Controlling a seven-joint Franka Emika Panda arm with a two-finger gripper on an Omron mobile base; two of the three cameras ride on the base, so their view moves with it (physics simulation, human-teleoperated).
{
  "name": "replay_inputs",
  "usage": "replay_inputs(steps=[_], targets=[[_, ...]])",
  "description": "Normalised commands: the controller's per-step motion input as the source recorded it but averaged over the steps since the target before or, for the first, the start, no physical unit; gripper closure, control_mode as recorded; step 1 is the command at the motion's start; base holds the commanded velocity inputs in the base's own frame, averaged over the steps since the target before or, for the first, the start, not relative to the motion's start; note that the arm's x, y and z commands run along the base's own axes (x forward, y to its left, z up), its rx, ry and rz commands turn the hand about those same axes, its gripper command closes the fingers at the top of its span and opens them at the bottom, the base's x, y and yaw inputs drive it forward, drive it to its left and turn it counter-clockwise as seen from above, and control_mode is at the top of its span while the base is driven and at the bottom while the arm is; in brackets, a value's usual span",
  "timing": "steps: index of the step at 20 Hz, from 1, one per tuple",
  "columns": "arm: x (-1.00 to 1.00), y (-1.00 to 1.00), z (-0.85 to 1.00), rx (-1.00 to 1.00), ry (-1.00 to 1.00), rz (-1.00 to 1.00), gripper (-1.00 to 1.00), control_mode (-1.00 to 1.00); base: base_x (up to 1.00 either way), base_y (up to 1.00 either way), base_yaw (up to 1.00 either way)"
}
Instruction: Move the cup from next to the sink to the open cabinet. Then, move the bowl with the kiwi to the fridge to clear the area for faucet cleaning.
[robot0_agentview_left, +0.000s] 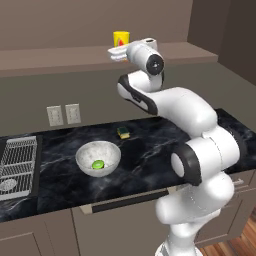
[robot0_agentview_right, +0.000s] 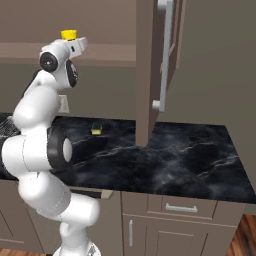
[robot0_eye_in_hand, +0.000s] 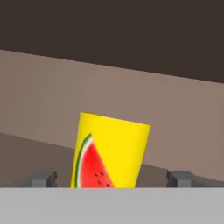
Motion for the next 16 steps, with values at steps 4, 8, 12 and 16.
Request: replay_inputs(steps=[4, 8, 12, 16], targets=[[-1.00, -0.21, 0.23, 0.09, 0.05, -0.08, -1.00, -1.00, 0.00, 0.00, 0.00], [-1.00, -0.33, 0.06, 0.03, 0.33, -0.09, -1.00, -1.00, 0.00, 0.00, 0.00], [-1.00, -0.31, -0.15, 0.00, 0.57, -0.05, -1.00, -1.00, 0.00, 0.00, 0.00], [-1.00, -0.36, -0.59, 0.00, 0.70, 0.00, -1.00, -1.00, 0.00, 0.00, 0.00]])
